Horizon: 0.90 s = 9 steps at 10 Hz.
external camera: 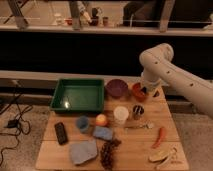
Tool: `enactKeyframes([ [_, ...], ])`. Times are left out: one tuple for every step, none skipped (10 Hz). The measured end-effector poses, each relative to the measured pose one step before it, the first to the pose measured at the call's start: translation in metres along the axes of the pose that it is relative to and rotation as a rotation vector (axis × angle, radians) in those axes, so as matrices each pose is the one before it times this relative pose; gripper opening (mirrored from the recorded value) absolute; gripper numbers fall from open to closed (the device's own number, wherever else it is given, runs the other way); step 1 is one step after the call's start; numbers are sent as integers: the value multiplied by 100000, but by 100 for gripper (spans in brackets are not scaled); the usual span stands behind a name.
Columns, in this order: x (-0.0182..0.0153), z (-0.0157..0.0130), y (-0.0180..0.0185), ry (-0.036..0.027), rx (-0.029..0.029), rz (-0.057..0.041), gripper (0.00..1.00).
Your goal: Wipe red bowl with brush
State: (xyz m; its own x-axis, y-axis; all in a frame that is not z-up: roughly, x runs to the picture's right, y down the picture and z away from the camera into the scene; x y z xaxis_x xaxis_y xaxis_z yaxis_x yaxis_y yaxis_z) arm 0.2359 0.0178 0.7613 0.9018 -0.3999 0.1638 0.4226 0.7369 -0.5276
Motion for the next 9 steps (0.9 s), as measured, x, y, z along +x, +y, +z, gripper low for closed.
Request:
enactKeyframes([
  [91, 426, -167, -456, -39, 228, 0],
  [126, 583, -405, -649, 130, 166, 0],
  [148, 320, -287, -276, 169, 108, 0],
  [182, 355, -396, -233, 301, -7, 0],
  [-23, 224, -487, -76, 364, -469, 0],
  [-50, 37, -406, 131, 393, -474, 0],
  [-118, -27, -332, 238, 337, -619, 0],
  [-283, -143, -499, 432, 463, -1062, 0],
  [-194, -219, -384, 519, 483, -846, 0],
])
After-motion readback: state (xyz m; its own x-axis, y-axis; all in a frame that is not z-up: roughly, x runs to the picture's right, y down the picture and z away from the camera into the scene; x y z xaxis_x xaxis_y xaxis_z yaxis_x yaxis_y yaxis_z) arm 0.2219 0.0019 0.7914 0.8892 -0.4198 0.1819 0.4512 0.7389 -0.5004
